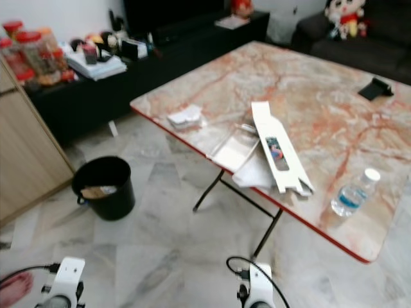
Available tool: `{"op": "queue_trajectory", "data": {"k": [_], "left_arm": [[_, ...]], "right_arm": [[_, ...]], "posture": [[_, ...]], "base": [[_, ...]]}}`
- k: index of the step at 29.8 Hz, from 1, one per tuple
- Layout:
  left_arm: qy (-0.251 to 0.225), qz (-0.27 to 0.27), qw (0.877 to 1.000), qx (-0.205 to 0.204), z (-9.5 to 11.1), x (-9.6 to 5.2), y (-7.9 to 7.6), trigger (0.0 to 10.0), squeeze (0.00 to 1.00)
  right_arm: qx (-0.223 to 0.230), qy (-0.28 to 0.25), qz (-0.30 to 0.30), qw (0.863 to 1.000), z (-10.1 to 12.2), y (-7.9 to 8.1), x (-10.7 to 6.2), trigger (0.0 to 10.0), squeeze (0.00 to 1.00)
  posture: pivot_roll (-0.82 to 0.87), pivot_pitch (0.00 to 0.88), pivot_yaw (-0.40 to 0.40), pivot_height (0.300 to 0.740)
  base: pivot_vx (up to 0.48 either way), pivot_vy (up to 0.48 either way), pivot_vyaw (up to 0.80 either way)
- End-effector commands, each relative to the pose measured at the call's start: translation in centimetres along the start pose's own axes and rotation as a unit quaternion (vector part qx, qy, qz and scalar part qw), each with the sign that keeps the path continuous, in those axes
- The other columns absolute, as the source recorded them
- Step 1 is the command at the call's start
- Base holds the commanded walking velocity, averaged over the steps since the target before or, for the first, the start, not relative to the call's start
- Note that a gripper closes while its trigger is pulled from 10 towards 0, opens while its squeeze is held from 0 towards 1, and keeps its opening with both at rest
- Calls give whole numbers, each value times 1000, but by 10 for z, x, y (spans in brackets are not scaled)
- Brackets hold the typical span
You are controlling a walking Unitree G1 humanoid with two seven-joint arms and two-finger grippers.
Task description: Picking trash to rubbish bin
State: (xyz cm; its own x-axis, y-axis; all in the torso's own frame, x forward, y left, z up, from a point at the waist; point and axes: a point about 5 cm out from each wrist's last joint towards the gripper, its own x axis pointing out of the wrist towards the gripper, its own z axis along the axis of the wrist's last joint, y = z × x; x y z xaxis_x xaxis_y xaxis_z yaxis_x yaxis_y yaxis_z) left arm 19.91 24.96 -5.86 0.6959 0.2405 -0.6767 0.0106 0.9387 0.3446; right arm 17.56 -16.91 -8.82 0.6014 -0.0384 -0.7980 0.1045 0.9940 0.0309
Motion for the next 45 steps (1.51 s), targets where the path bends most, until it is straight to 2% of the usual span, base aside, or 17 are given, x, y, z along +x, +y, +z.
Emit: {"op": "queue_trajectory", "data": {"k": [1,7,12,45], "left_arm": [[10,4,1000,10,-5,-1,2,10000,0],[9,-3,999,35,-5,-1,1,10000,0],[9,-4,999,34,-5,-1,1,10000,0],[9,-11,999,37,-6,-2,-2,10000,0]], "right_arm": [[4,6,-3,1000,-2,1,0,10000,0],[3,6,-3,1000,-3,1,0,10000,0],[3,6,-3,1000,-2,1,0,10000,0],[-10,10,7,1000,-5,6,-1,10000,0]], "posture": [[199,0,17,740],[196,0,20,740],[196,0,20,740],[199,0,22,740]], "base": [[0,0,-775],[0,-84,-775],[0,-262,-775],[0,0,-773]]}}
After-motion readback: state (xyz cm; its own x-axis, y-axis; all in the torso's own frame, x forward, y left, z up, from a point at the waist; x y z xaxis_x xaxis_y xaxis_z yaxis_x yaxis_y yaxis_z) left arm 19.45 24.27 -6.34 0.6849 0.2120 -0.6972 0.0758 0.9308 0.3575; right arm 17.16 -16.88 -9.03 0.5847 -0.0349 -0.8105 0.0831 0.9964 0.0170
